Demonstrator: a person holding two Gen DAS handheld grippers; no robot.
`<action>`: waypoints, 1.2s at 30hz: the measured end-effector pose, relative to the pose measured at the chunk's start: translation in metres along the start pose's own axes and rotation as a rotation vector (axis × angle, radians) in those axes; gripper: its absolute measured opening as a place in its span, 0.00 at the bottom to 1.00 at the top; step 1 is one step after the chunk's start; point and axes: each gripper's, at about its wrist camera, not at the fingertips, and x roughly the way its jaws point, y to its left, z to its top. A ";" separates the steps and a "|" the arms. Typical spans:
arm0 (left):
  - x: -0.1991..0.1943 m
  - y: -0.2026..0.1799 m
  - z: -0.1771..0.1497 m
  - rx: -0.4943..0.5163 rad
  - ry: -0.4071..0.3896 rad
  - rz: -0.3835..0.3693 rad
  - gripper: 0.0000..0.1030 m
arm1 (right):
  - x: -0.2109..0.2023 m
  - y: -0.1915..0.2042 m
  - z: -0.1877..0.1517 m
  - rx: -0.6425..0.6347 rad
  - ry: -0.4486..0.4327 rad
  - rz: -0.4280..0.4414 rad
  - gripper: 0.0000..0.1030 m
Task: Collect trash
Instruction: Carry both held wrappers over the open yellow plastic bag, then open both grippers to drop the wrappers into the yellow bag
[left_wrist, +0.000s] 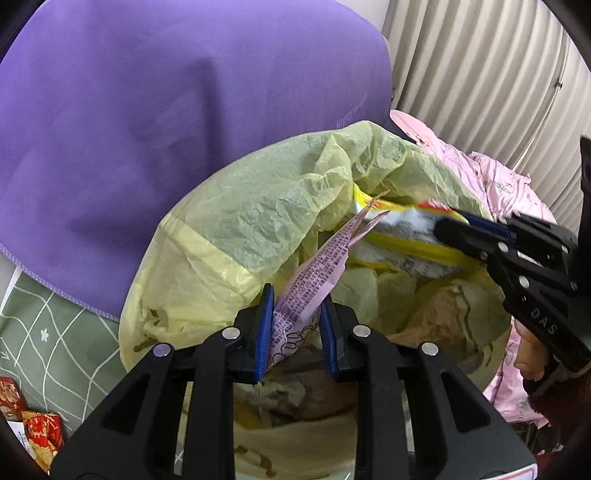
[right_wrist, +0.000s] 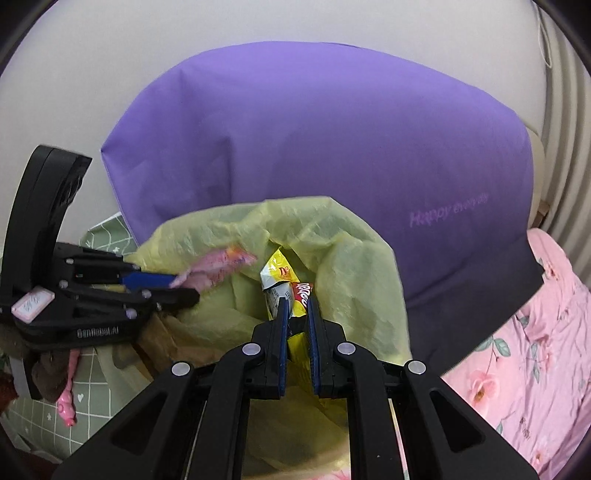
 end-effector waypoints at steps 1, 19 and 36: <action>0.002 0.000 0.001 0.000 0.000 0.003 0.22 | 0.001 -0.006 -0.003 0.008 0.003 -0.009 0.11; 0.001 -0.004 0.005 -0.058 -0.026 -0.126 0.25 | -0.018 -0.013 0.000 0.075 -0.054 -0.014 0.11; -0.082 0.032 -0.039 -0.146 -0.214 -0.062 0.50 | -0.039 -0.004 -0.005 0.067 -0.067 -0.072 0.30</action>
